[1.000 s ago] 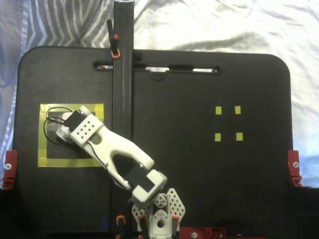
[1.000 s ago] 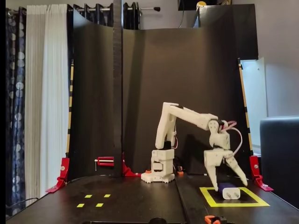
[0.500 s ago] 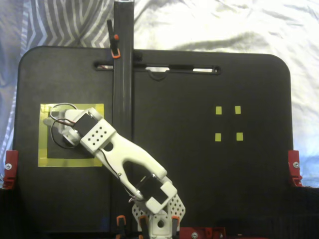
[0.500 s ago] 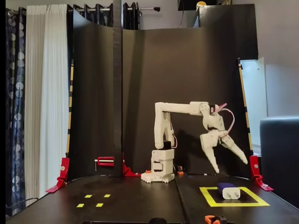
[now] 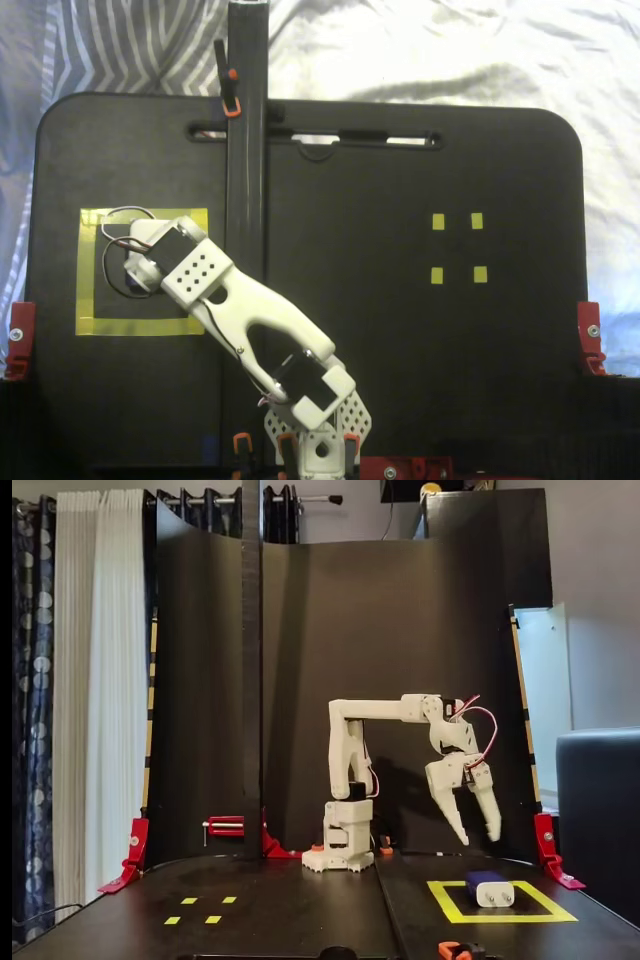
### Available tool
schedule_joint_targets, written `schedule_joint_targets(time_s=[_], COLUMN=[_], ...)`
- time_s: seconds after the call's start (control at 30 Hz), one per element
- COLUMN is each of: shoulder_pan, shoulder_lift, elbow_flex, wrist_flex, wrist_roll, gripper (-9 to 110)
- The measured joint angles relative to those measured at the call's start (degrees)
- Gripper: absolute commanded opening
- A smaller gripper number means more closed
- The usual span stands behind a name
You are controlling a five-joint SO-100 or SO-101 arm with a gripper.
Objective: Grasp a block and put it in the designated area.
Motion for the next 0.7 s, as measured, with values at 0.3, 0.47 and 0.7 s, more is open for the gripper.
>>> schedule_joint_targets(time_s=[0.3, 0.47, 0.7], shoulder_pan=[2.02, 6.86, 18.19], shoulder_lift=[1.85, 4.48, 10.63], elbow_flex=[0.0, 0.0, 0.0], wrist_flex=[0.0, -1.58, -5.45], wrist_roll=[0.0, 0.88, 3.08], gripper=[0, 0, 0])
